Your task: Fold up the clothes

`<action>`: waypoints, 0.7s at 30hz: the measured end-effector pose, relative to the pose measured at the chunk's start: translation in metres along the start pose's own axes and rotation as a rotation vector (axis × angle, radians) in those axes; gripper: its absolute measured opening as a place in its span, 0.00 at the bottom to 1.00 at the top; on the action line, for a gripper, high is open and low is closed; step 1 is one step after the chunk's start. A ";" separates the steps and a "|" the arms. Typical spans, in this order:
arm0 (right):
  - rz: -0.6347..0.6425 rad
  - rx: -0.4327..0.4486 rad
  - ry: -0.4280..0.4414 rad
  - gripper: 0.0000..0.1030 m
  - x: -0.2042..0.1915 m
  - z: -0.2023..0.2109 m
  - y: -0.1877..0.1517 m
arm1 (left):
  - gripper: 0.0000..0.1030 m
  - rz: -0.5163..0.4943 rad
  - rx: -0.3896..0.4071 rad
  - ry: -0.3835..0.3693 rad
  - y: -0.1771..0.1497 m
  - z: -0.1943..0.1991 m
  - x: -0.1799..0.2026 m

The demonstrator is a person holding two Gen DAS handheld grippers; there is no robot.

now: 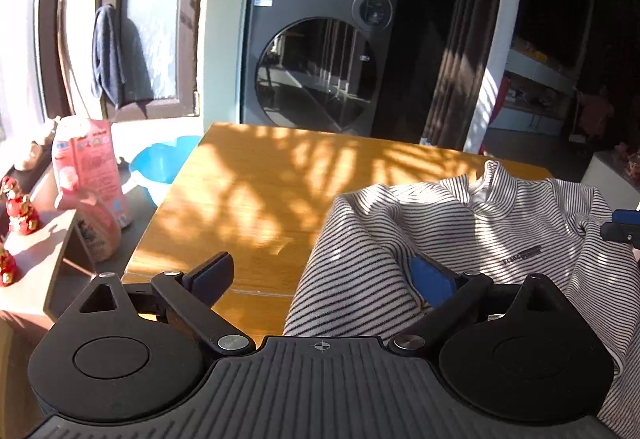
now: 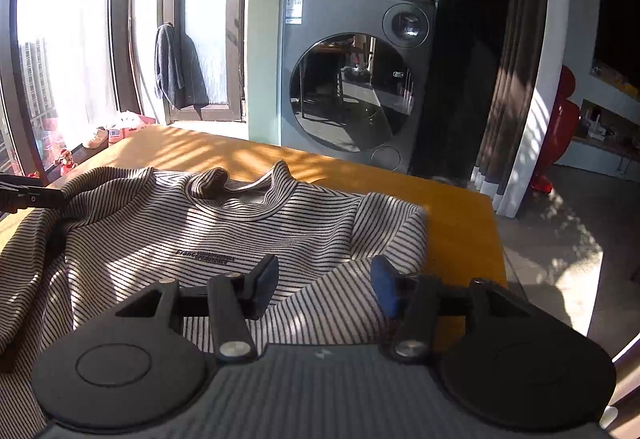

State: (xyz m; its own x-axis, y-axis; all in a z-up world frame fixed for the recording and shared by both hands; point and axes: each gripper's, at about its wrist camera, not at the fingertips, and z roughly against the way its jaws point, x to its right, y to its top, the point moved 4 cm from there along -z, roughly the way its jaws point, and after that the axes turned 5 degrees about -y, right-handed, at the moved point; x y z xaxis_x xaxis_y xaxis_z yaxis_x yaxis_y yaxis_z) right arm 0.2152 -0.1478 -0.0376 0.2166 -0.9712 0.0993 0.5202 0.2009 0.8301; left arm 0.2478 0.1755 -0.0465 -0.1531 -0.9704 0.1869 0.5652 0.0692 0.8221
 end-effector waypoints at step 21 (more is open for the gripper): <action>0.215 -0.039 0.103 0.64 -0.081 0.072 -0.060 | 1.00 0.116 0.047 -0.111 -0.059 0.039 0.050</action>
State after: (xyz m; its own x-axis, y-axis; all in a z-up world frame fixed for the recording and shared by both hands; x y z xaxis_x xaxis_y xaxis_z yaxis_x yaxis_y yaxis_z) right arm 0.1075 -0.0908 -0.0559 0.4078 -0.8877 0.2139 0.4837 0.4087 0.7740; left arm 0.1747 0.1318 -0.0647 -0.1791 -0.9240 0.3378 0.5465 0.1921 0.8152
